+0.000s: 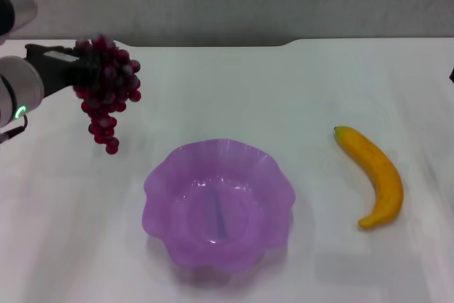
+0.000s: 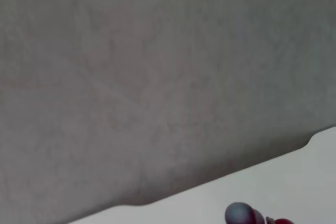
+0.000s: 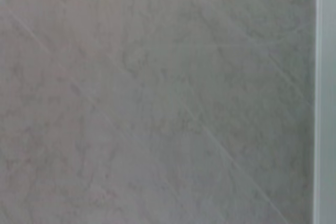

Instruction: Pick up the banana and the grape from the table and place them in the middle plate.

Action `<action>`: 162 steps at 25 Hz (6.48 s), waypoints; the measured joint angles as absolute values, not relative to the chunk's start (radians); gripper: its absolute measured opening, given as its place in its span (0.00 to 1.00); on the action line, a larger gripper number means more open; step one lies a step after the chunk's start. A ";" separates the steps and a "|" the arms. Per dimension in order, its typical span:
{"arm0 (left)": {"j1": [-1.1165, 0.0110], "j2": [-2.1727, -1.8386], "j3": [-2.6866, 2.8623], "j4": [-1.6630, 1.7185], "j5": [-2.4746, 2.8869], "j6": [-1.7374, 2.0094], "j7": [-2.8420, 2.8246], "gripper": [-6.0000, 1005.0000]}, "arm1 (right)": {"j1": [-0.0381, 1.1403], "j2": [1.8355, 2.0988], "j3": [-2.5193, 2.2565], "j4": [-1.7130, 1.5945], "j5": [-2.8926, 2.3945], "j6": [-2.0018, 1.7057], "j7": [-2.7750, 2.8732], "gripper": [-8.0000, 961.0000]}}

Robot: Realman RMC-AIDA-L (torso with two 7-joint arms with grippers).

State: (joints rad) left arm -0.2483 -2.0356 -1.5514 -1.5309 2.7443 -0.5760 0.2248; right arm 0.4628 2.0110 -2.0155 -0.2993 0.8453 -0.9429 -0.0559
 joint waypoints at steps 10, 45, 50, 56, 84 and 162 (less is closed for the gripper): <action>-0.160 -2.034 -1.435 -1.778 2.737 -0.662 0.310 0.17 | 0.459 2.011 -2.014 -0.292 0.849 -0.944 -0.056 0.92; -0.264 -2.038 -1.212 -1.523 2.622 -0.655 0.413 0.16 | 0.452 2.012 -2.012 -0.299 0.848 -0.943 -0.057 0.92; -0.304 -2.038 -1.232 -1.473 2.631 -0.665 0.356 0.27 | 0.452 2.012 -2.012 -0.300 0.848 -0.943 -0.057 0.92; -0.315 -2.037 -1.234 -1.467 2.688 -0.662 0.295 0.52 | 0.452 2.011 -2.012 -0.300 0.848 -0.943 -0.057 0.92; -0.285 -2.032 -1.427 -1.245 2.478 -0.082 0.300 0.86 | 0.458 2.011 -2.012 -0.301 0.850 -0.943 -0.052 0.92; -0.505 -2.031 -1.555 -0.440 2.834 0.657 -0.117 0.86 | 0.373 2.008 -1.583 -0.973 0.831 0.390 -0.514 0.92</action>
State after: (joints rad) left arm -0.5050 -2.0310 -1.5554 -0.4404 2.8336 0.6567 -0.1165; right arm 0.3731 2.0078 -1.5832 -0.9733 0.8311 0.3896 -0.5141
